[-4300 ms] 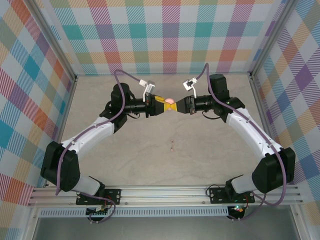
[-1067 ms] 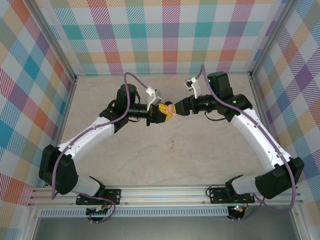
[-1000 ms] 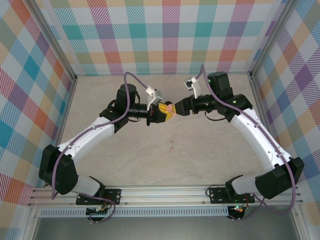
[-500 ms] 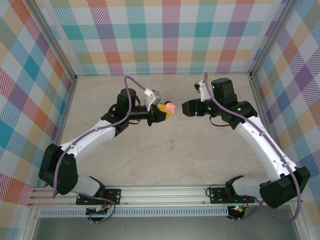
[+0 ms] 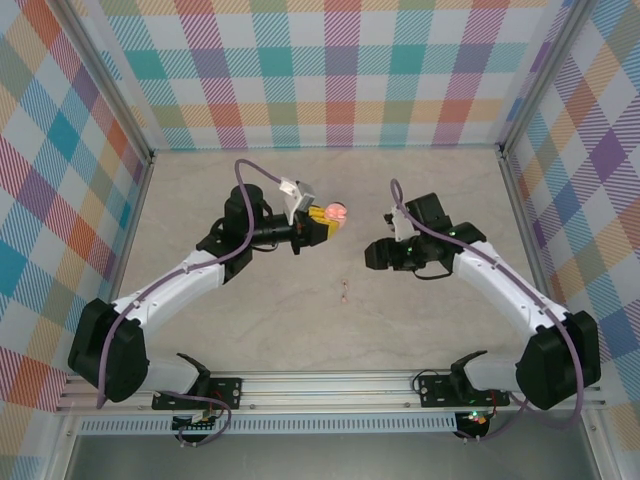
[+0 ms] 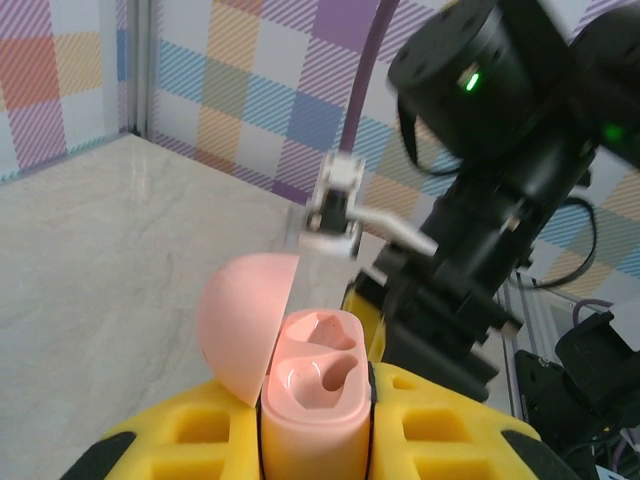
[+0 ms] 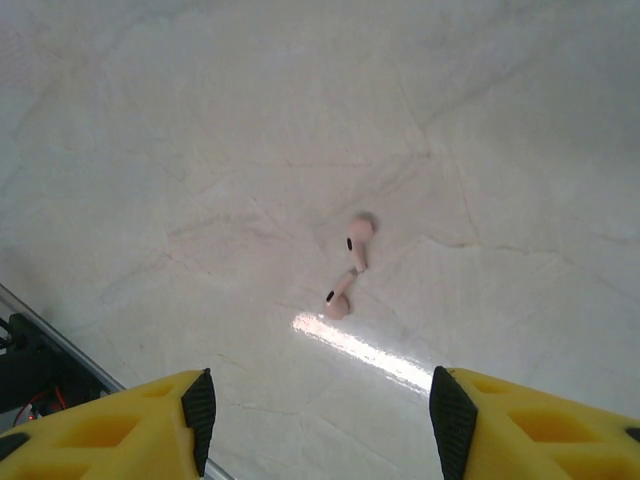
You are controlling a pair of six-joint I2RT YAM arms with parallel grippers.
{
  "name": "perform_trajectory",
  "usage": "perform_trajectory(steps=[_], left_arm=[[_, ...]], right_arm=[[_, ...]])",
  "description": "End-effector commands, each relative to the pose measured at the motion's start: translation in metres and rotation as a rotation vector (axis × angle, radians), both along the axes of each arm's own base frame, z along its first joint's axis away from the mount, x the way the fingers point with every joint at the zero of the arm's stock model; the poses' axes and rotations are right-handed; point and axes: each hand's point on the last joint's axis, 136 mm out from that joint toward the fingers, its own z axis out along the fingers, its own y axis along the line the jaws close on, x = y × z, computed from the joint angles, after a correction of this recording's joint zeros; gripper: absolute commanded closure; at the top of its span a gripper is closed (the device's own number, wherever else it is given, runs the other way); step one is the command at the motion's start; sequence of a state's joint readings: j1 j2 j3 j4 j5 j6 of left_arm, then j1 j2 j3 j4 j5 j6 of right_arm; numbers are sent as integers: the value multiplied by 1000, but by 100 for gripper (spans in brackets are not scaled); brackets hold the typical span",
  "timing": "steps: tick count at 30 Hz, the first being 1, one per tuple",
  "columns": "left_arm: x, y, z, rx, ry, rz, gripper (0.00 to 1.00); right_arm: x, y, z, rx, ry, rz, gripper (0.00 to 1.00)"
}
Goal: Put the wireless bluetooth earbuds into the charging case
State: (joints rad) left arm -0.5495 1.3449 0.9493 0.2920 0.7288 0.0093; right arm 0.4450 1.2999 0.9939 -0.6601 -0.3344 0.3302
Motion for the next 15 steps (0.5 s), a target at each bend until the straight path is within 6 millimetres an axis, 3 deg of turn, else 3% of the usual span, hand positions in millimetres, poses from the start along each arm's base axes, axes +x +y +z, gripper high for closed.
perform_trajectory(steps=[1,10,15], left_arm=[[-9,1,22,-51,-55,5,89],[-14,9,28,-44,-71,34,89],[-19,14,27,-34,-73,45,89]], right_arm=[[-4,11,-20,33,77,-9,40],[-2,34,-77,-61,209,5,53],[6,50,-95,-137,211,19,59]])
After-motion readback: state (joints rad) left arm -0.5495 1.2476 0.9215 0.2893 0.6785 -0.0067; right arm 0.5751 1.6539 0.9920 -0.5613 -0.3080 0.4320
